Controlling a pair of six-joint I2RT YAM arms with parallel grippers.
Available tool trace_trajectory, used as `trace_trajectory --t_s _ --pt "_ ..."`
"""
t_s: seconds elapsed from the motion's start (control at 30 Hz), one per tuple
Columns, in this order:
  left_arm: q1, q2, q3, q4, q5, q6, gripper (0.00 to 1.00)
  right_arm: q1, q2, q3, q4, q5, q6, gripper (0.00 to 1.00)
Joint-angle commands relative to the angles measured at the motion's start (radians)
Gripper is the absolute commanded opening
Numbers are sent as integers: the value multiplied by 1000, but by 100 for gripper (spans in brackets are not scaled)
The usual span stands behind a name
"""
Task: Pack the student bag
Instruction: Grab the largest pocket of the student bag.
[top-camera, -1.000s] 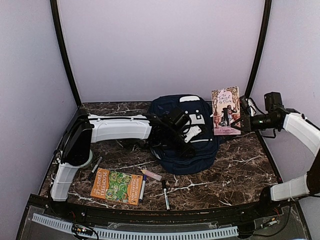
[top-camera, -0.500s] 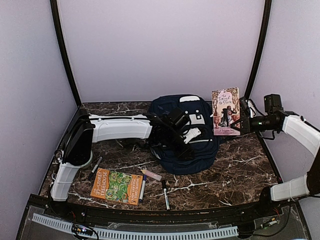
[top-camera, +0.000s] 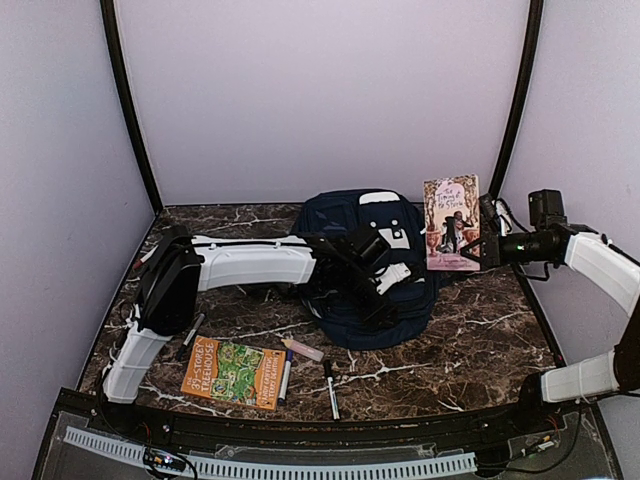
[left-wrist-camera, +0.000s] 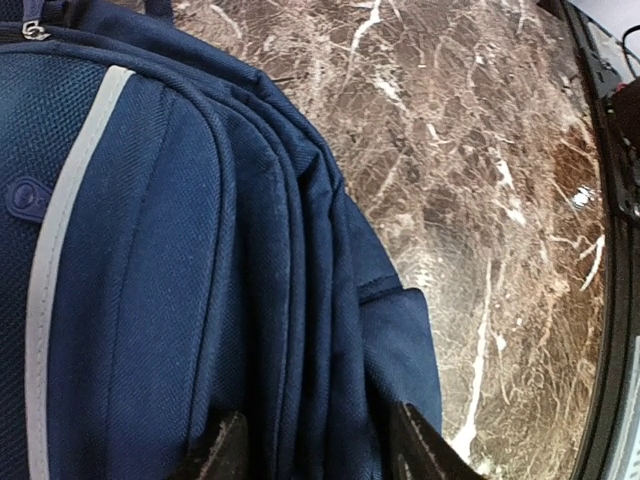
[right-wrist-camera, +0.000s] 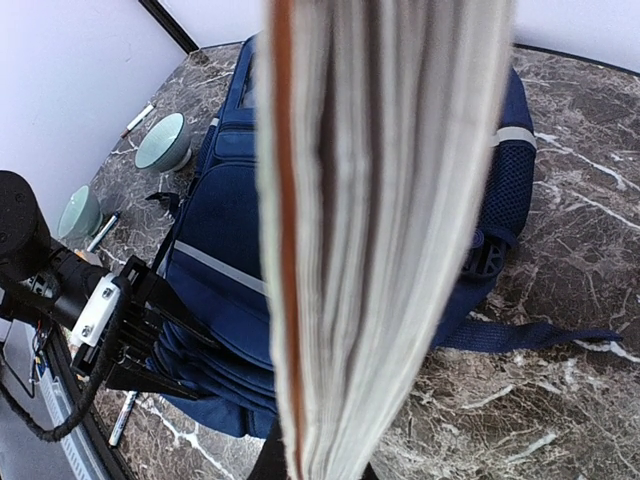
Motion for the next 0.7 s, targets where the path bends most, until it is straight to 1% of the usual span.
trace_trajectory --t_s 0.0,0.07,0.13,0.2,0.33,0.43,0.5,0.67 --pt "-14 15 40 -31 -145 22 51 -2 -11 -5 48 -21 2 0" --pt "-13 25 57 -49 -232 17 47 -2 -9 -5 47 -22 4 0" --pt "-13 34 69 -58 -273 23 43 -2 -11 -5 49 -24 4 0" --pt "-13 39 77 -66 -302 32 42 -3 -12 -8 52 -23 4 0" --pt "-14 36 90 -76 -314 38 22 -2 -13 -5 48 -25 5 0" --pt "-14 27 113 -80 -341 31 12 -2 -14 8 39 -30 2 0" --pt "-14 12 132 -82 -365 25 9 -3 -8 44 19 -41 9 0" --pt "-13 -39 198 -106 -424 5 1 -4 46 258 -129 -110 -10 0"
